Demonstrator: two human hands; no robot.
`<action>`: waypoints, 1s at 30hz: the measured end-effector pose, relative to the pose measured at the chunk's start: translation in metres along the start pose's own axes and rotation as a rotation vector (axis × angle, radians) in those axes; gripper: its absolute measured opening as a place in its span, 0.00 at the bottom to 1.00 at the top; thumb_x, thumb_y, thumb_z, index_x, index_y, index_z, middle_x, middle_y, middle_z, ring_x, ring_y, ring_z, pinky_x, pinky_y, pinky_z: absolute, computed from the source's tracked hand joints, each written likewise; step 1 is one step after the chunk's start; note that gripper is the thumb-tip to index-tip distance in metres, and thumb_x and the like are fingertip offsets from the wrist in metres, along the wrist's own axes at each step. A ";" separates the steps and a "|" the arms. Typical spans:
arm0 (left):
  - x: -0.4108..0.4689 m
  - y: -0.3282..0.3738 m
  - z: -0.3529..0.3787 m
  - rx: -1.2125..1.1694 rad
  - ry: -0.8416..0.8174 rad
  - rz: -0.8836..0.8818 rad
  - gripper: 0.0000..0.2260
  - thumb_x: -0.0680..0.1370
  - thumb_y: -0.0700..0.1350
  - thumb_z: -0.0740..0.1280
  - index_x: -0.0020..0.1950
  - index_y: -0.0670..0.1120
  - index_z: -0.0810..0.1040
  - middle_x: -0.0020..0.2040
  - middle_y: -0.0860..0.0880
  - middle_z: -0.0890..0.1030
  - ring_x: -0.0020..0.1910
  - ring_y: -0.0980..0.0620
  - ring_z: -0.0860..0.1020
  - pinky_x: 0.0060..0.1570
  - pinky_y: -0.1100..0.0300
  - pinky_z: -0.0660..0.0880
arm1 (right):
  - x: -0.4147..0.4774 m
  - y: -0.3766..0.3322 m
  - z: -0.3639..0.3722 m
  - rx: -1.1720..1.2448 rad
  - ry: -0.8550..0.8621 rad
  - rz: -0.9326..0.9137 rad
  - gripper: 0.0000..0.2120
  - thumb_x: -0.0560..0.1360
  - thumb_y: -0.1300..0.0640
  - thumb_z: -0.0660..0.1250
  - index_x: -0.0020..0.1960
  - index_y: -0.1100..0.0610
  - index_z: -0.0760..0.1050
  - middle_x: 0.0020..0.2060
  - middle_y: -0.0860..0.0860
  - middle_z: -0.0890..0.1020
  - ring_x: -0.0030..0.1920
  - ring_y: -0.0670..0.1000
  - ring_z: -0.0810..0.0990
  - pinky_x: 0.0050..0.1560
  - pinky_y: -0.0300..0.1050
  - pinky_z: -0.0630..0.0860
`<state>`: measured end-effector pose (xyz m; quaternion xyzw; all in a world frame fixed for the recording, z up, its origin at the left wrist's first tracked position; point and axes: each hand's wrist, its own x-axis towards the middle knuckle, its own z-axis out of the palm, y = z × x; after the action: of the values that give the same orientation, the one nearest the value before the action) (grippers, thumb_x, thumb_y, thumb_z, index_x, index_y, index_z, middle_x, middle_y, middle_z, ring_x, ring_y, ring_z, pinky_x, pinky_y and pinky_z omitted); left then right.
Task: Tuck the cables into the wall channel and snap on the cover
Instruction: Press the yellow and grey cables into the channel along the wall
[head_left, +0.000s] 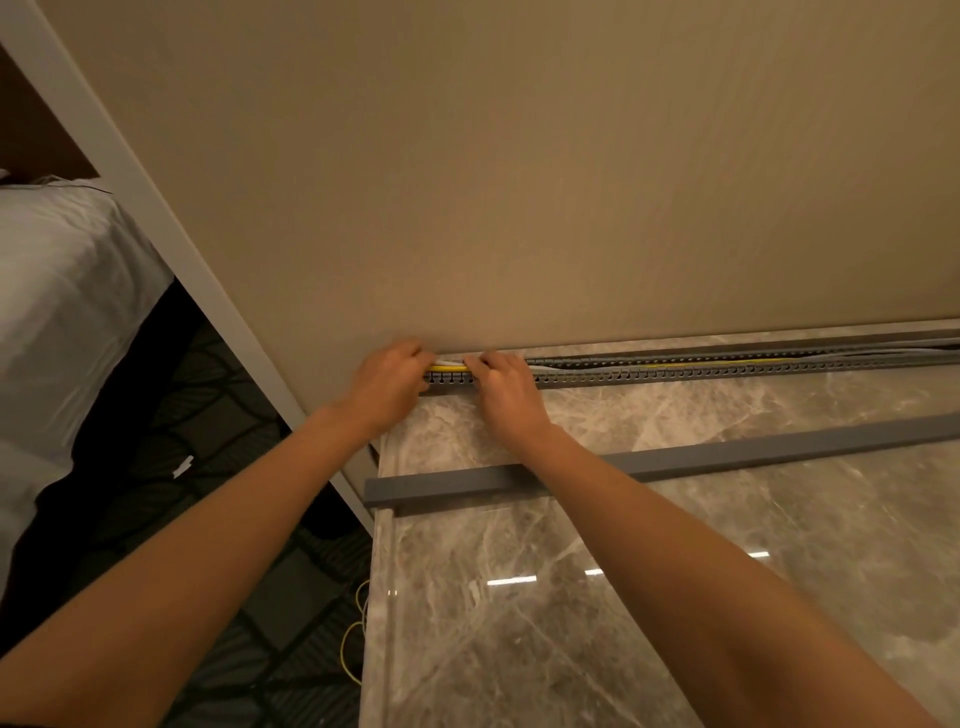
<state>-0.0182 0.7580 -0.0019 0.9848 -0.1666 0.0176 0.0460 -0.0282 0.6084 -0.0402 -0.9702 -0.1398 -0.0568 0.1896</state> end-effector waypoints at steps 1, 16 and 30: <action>0.000 0.004 0.002 0.024 -0.008 -0.012 0.13 0.77 0.38 0.65 0.61 0.37 0.76 0.58 0.39 0.76 0.58 0.40 0.74 0.54 0.48 0.73 | -0.001 -0.001 -0.003 -0.001 0.011 -0.025 0.21 0.64 0.74 0.68 0.57 0.66 0.78 0.47 0.65 0.83 0.50 0.64 0.81 0.55 0.54 0.76; 0.000 0.034 0.000 0.329 -0.093 -0.030 0.12 0.79 0.34 0.58 0.60 0.36 0.74 0.61 0.39 0.76 0.60 0.42 0.73 0.55 0.51 0.73 | -0.015 0.004 -0.025 0.024 -0.177 0.040 0.26 0.75 0.63 0.61 0.73 0.63 0.62 0.70 0.59 0.66 0.71 0.59 0.64 0.72 0.48 0.62; 0.004 0.044 0.006 0.219 -0.052 0.000 0.13 0.76 0.32 0.61 0.60 0.37 0.75 0.60 0.39 0.77 0.60 0.41 0.73 0.58 0.50 0.72 | -0.019 0.021 -0.042 -0.068 -0.248 0.114 0.25 0.73 0.60 0.62 0.70 0.61 0.65 0.67 0.57 0.70 0.68 0.57 0.66 0.71 0.49 0.62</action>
<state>-0.0288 0.7150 -0.0042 0.9841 -0.1647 0.0101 -0.0661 -0.0426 0.5691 -0.0120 -0.9820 -0.1047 0.0698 0.1407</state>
